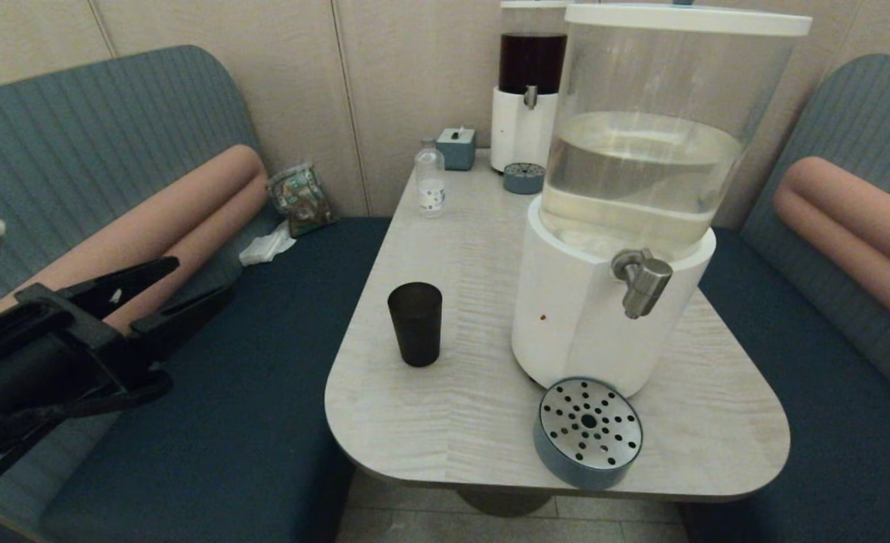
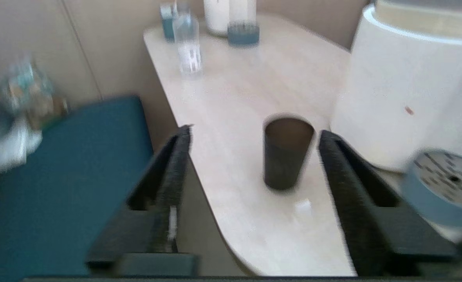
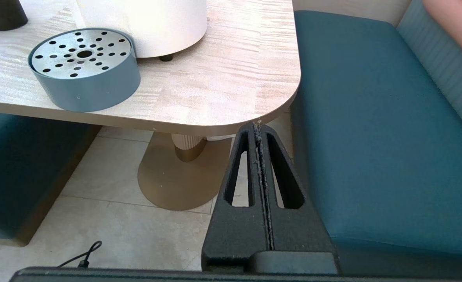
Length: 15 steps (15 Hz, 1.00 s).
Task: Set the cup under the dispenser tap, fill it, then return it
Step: Pick up the cup
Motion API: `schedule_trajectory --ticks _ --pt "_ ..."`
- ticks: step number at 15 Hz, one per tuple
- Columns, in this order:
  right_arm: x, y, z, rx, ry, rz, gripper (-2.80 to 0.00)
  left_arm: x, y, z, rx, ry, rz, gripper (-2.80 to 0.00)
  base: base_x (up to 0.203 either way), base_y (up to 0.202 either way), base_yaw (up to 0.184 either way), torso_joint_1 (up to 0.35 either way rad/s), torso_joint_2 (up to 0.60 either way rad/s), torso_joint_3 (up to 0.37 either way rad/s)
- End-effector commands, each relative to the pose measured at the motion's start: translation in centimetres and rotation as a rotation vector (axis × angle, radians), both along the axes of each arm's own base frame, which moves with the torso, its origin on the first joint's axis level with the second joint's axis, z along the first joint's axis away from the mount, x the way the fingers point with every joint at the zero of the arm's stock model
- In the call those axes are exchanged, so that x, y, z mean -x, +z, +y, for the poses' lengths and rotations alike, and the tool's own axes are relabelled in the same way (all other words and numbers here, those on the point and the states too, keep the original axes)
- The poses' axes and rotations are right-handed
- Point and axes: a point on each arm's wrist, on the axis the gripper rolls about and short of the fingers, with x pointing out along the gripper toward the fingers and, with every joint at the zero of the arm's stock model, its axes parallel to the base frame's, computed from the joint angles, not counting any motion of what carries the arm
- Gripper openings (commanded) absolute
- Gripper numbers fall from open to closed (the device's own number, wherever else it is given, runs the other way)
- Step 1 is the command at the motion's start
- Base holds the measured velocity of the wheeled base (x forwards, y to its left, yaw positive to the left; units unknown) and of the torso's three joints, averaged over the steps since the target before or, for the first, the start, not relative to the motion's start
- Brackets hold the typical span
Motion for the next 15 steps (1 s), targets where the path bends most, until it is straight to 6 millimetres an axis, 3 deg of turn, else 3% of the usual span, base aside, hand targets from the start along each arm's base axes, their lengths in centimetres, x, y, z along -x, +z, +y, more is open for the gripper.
schedule_trajectory --ticks 1,7,15 --pt "0.0 0.0 0.0 0.0 0.001 0.003 -2.8 -3.8 -1.7 -0.1 -0.001 -0.02 -0.016 0.0 0.0 0.0 0.0 0.0 0.0 0.0" --pt "0.0 0.0 0.0 0.0 0.0 0.001 -2.8 -7.5 -5.0 -0.5 -0.016 -0.147 0.019 0.0 0.0 0.0 0.0 0.0 0.0 0.0" --pt "0.0 0.0 0.0 0.0 0.0 0.003 -2.8 -10.3 -8.3 -1.3 -0.024 -0.268 0.121 0.0 0.0 0.0 0.0 0.0 0.0 0.0"
